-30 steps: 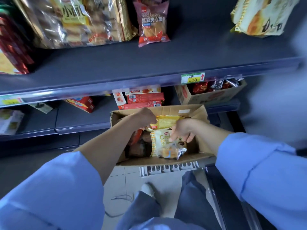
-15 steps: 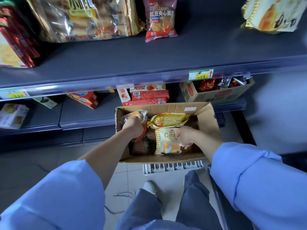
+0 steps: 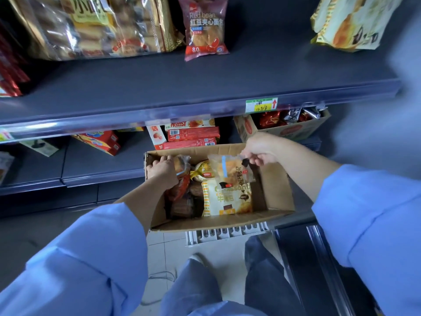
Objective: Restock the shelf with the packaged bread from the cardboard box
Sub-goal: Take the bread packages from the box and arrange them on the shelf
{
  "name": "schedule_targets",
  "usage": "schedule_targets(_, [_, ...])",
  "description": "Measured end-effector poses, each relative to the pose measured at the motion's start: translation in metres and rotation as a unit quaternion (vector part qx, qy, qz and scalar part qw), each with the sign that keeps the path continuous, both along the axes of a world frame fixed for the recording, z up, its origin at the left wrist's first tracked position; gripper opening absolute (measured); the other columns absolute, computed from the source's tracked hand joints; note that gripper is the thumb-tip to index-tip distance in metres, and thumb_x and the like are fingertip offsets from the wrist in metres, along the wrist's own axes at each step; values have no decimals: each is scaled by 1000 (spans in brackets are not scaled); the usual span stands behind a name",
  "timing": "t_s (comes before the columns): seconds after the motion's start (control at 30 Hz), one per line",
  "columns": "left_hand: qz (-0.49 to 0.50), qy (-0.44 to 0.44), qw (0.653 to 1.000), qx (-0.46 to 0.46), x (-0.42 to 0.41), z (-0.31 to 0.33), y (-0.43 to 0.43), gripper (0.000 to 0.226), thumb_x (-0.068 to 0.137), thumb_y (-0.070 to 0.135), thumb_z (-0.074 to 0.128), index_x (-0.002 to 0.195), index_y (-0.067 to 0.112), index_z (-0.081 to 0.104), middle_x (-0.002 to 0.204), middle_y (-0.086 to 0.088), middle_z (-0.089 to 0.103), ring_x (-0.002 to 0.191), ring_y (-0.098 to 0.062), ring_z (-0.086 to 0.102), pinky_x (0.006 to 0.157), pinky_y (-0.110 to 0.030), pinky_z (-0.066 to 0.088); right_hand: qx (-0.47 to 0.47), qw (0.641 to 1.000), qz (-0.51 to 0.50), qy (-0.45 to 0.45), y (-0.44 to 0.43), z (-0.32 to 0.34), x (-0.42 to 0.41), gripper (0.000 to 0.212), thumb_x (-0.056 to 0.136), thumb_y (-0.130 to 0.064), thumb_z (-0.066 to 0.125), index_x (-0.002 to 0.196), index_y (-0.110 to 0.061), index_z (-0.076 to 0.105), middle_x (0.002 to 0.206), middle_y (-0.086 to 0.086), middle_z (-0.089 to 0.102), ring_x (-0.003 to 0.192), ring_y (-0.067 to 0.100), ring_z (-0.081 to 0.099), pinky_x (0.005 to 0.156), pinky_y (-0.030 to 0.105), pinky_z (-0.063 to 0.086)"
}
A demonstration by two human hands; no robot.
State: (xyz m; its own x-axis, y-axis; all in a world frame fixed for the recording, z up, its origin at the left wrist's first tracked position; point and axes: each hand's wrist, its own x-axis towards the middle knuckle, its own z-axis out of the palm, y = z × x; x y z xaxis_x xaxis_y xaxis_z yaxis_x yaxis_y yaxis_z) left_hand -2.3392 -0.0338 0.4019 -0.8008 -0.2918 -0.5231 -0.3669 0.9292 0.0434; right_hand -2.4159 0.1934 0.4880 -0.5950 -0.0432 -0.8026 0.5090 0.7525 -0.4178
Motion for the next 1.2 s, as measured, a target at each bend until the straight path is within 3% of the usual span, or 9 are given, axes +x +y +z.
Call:
schedule_targets(0.23, [-37, 45, 998, -38, 0, -6, 4, 53, 87, 19, 56, 137, 13, 41, 135, -10, 50, 124, -31, 47, 102, -43, 37, -53, 996, -69, 0, 11, 11, -7, 14, 92, 3, 47, 100, 2, 60, 76, 9, 47, 54, 11, 38, 40, 17, 29])
schedule_targets(0.33, [24, 14, 998, 55, -7, 18, 3, 45, 80, 29, 68, 119, 10, 57, 95, -6, 61, 92, -25, 60, 69, -29, 49, -69, 993, -93, -22, 16, 21, -8, 13, 94, 0, 46, 93, 0, 59, 74, 6, 43, 56, 10, 33, 47, 17, 28])
schedule_targets(0.4, [29, -25, 994, 102, -15, 43, 6, 40, 78, 29, 71, 110, 6, 60, 81, -3, 55, 74, -19, 54, 50, -23, 39, -80, 990, -112, -17, 17, 34, -12, 16, 94, 1, 44, 85, -1, 57, 75, 5, 41, 57, 10, 31, 51, 18, 27])
schedule_targets(0.57, [122, 2, 949, 291, -25, 85, 15, 26, 75, 27, 72, 89, 9, 60, 85, -9, 59, 79, -23, 54, 63, -27, 43, -118, 977, -176, 14, 24, 81, -32, 24, 94, 3, 35, 82, -1, 55, 74, 4, 41, 57, 9, 30, 49, 17, 24])
schedule_targets(0.63, [165, 5, 901, 401, -31, 101, 19, 30, 64, 28, 75, 85, 8, 66, 94, -20, 67, 85, -30, 64, 76, -36, 53, -139, 969, -201, 32, 29, 106, -43, 22, 93, 2, 34, 82, -3, 52, 71, 3, 41, 56, 8, 30, 45, 15, 25])
schedule_targets(0.73, [198, 22, 817, 542, -42, 127, 32, 13, 77, 10, 68, 89, 8, 65, 96, -18, 68, 75, -23, 66, 63, -29, 54, -177, 952, -243, 64, 38, 140, -62, 22, 95, 1, 32, 85, -6, 50, 64, 2, 39, 54, 7, 31, 49, 15, 23])
schedule_targets(0.83, [189, 53, 759, 621, -61, 154, 51, 12, 81, 2, 63, 90, 7, 68, 86, -13, 70, 75, -26, 66, 68, -35, 54, -218, 927, -296, 75, 48, 164, -84, 22, 94, 2, 30, 85, -9, 46, 66, 1, 39, 53, 7, 34, 49, 16, 25])
schedule_targets(1.03, [186, 110, 786, 579, -103, 189, 78, 3, 84, 5, 63, 85, 7, 63, 73, -8, 71, 60, -20, 69, 56, -28, 54, -307, 843, -441, 6, 70, 173, -133, 27, 97, -1, 28, 75, -6, 43, 66, 3, 42, 50, 8, 39, 35, 16, 32])
schedule_targets(1.2, [191, 138, 795, 559, -135, 199, 91, 9, 82, 3, 64, 78, 10, 64, 80, -13, 68, 69, -28, 65, 59, -30, 54, -379, 771, -510, -35, 77, 148, -171, 30, 99, -6, 26, 77, -3, 46, 69, 5, 44, 53, 8, 40, 45, 14, 32])
